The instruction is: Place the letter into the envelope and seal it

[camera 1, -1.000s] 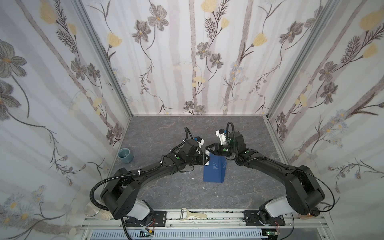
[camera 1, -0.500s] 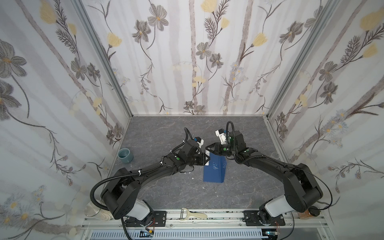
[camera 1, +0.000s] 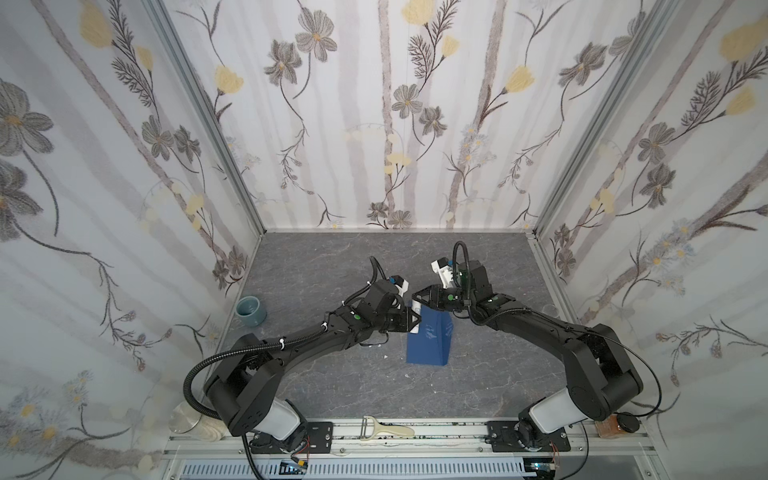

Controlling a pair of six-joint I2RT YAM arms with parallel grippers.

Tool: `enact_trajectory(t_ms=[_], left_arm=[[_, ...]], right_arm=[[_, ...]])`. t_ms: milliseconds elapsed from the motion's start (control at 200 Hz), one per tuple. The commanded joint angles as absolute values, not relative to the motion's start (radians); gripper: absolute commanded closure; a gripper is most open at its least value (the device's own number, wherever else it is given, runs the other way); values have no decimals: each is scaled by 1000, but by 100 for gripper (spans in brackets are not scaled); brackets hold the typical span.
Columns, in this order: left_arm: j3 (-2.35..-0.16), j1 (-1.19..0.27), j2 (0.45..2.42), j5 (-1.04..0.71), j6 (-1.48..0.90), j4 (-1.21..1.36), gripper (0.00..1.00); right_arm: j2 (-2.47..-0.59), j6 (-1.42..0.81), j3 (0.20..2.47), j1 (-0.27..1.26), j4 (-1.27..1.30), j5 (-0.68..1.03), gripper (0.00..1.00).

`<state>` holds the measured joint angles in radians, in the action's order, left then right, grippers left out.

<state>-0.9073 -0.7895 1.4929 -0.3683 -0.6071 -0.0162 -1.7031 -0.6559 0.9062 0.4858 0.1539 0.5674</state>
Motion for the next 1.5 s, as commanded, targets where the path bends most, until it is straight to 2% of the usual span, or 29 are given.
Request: enact_trajectory(t_ms=[0, 425, 710, 1044, 1169, 1494], left_arm=[[-912, -803, 1494, -494, -595, 0, 100], [-899, -796, 1492, -464, -600, 0, 100], [-918, -725, 1494, -439, -594, 2, 100], [-938, -652, 1488, -466, -577, 40, 100], [-923, -628, 1482, -483, -585, 68, 100], [-896, -551, 1497, -531, -601, 122, 100]], right_arm=[[-1715, -633, 921, 474, 207, 435, 100], [-1697, -574, 907, 355, 99, 405, 100], [-1700, -504, 899, 256, -163, 212, 98], [-1778, -494, 986, 229, -374, 80, 95], [-1805, -493, 1033, 228, -432, 62, 89], [-1934, -457, 1140, 229, -526, 34, 86]])
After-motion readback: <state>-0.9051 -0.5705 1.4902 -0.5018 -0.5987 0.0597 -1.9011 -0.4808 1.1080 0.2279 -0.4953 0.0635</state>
